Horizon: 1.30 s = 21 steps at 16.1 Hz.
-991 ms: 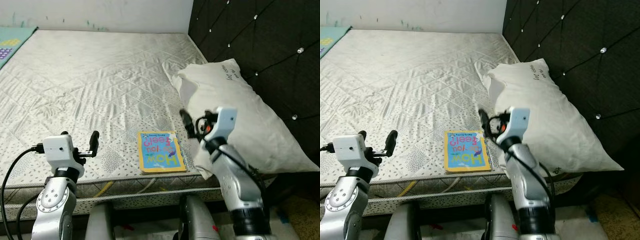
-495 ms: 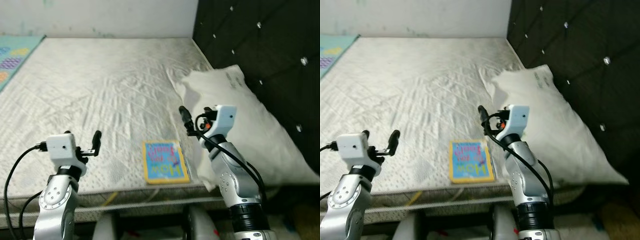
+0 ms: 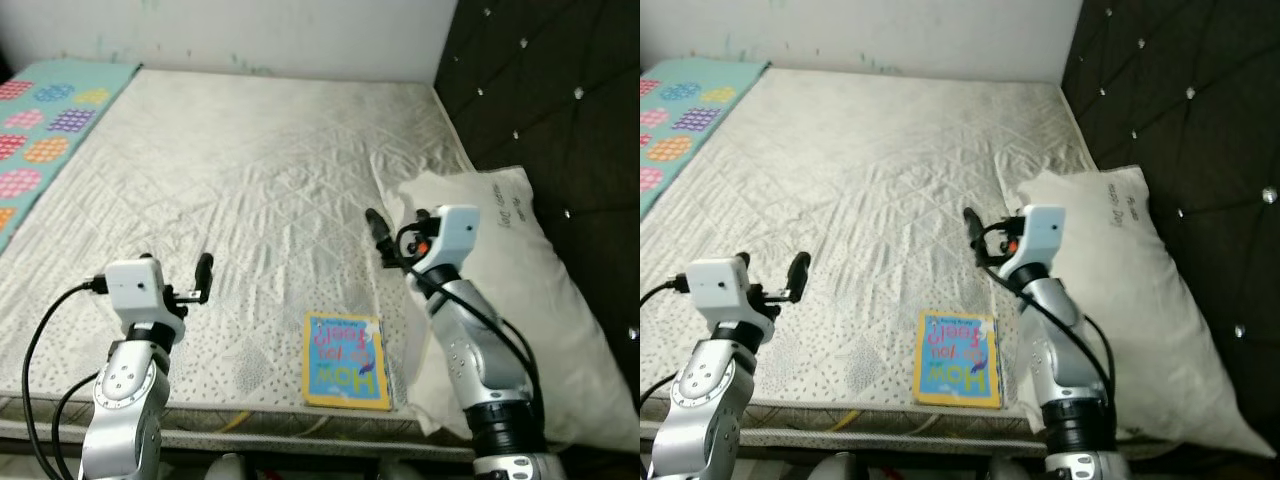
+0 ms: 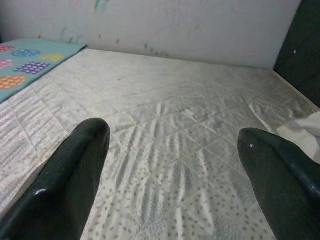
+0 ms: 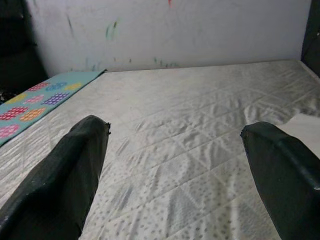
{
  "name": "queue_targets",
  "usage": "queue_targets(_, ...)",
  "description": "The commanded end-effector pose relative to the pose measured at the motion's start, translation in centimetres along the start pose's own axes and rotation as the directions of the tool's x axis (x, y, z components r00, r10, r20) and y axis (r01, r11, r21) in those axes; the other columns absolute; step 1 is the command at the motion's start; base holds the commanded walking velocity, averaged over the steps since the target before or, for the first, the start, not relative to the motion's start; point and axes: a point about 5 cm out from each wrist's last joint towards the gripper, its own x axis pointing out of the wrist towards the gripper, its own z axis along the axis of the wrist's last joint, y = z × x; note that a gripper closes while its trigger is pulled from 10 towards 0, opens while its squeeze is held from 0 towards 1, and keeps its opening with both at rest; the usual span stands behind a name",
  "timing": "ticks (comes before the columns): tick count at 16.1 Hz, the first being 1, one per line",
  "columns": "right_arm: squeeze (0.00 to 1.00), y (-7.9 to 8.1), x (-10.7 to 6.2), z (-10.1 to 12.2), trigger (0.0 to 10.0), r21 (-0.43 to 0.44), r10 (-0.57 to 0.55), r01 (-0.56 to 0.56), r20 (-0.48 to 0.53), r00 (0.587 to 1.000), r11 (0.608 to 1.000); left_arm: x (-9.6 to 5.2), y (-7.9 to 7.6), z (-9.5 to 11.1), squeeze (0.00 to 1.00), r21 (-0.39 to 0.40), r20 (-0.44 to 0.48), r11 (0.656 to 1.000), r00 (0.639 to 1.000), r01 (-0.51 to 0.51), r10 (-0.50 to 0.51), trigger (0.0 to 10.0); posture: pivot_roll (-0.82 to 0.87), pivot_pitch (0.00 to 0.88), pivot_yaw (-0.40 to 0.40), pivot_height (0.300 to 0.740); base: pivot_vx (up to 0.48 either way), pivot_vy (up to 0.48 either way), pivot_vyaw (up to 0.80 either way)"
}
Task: Clean up the room
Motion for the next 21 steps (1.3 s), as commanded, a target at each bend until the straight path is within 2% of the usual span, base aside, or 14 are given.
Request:
queue_targets(1, 0.0, -0.3, 0.0, 0.1, 10.0, -0.003, -0.02, 0.02, 0.003, 1.0, 1.0, 0.1, -0.1, -0.1, 0.0, -0.001, -0.006, 1.0, 1.0, 0.002, -0.002, 10.0, -0.05, 0.0, -0.03, 0.733, 0.0, 0.0, 0.0)
queue_targets(7, 0.0, 0.4, -1.0, -1.2, 10.0, 0.016, -0.04, 0.04, -0.021, 0.999, 0.999, 0.8, -0.9, 0.1, 0.0, 0.019, 0.007, 1.0, 1.0, 0.02, -0.02, 10.0, -0.05, 0.0, -0.025, 0.74, 0.0, 0.0, 0.0)
queue_targets(10, 0.0, -0.2, -1.1, -1.5, 10.0, 0.0, -0.078, 0.078, -0.03, 0.996, 0.997, 0.6, -1.0, -0.4, 0.0, -0.045, -0.018, 0.998, 0.999, 0.037, -0.037, 10.0, -0.05, 0.0, -0.028, 0.74, 0.0, 0.0, 0.0)
queue_targets(14, 0.0, 0.0, -1.1, -1.6, 10.0, 0.007, -0.082, 0.082, -0.037, 0.996, 0.997, 1.0, -1.1, -0.4, 0.0, -0.072, -0.018, 0.997, 1.0, 0.019, -0.021, 10.0, -0.05, 0.0, -0.027, 0.74, 0.0, 0.0, 0.0)
queue_targets(21, 0.0, -0.1, -1.4, -1.7, 10.0, 0.003, -0.087, 0.087, -0.04, 0.995, 0.996, 1.0, -1.2, -0.5, 0.0, -0.106, -0.026, 0.994, 1.0, 0.013, -0.016, 10.0, -0.05, 0.0, -0.031, 0.74, 0.0, 0.316, -0.07)
